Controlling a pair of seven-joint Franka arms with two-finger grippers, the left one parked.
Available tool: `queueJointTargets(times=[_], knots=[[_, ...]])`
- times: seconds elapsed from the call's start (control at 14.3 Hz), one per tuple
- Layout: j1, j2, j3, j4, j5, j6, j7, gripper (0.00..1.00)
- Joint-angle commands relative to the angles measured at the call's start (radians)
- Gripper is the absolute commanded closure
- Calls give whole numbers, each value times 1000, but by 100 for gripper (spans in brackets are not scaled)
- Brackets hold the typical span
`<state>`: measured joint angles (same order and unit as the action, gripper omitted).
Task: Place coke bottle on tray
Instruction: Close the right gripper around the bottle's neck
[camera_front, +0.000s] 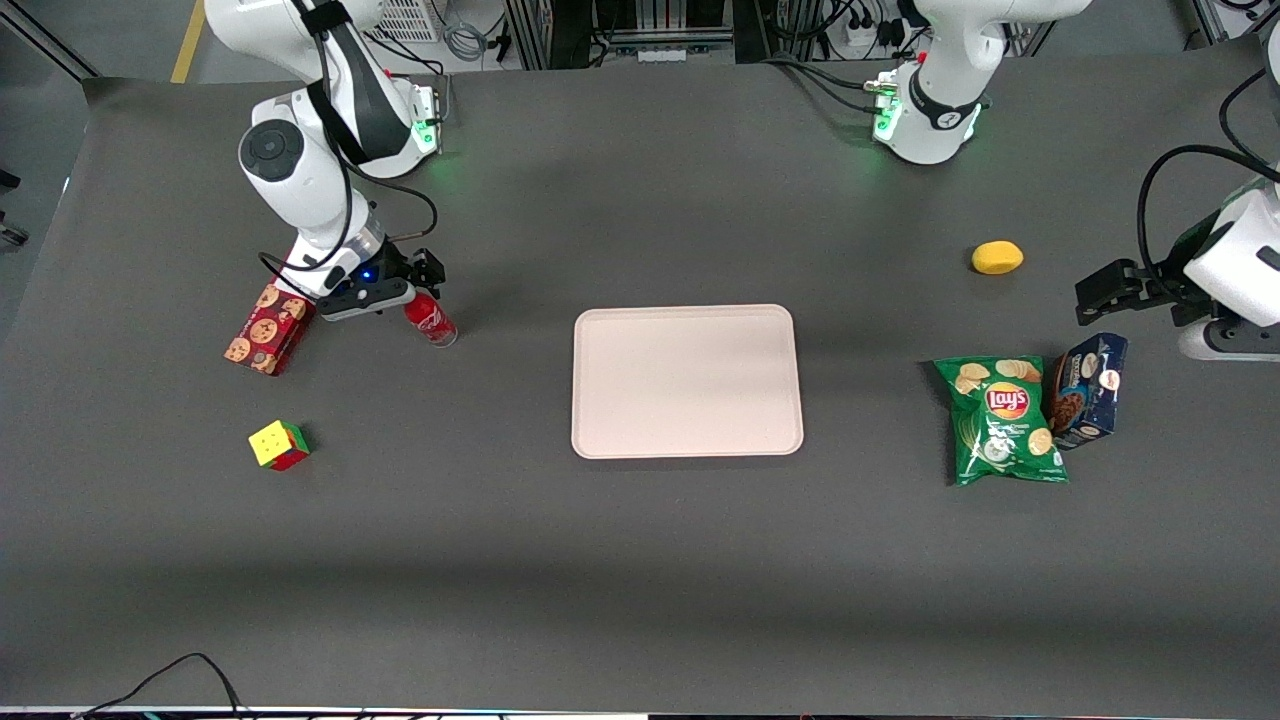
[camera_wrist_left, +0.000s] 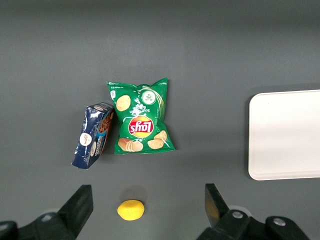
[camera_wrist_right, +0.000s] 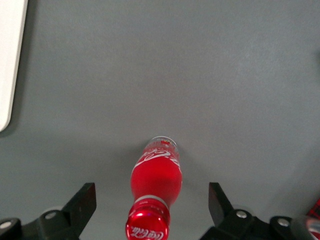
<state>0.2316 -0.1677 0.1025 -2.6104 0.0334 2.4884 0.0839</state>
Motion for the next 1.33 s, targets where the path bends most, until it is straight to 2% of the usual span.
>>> queueJointTargets(times=[0.0, 0.42, 0.77, 0.91, 0.98, 1.19, 1.26], knots=[[6, 14, -1, -4, -7, 10, -6, 0], [6, 37, -1, -4, -7, 10, -6, 1], [6, 37, -1, -4, -7, 6, -13, 24], [6, 37, -1, -4, -7, 3, -15, 39], [6, 37, -1, -4, -7, -12, -15, 50], [6, 36, -1, 0, -7, -28, -13, 96], [6, 34, -1, 0, -7, -28, -15, 100]])
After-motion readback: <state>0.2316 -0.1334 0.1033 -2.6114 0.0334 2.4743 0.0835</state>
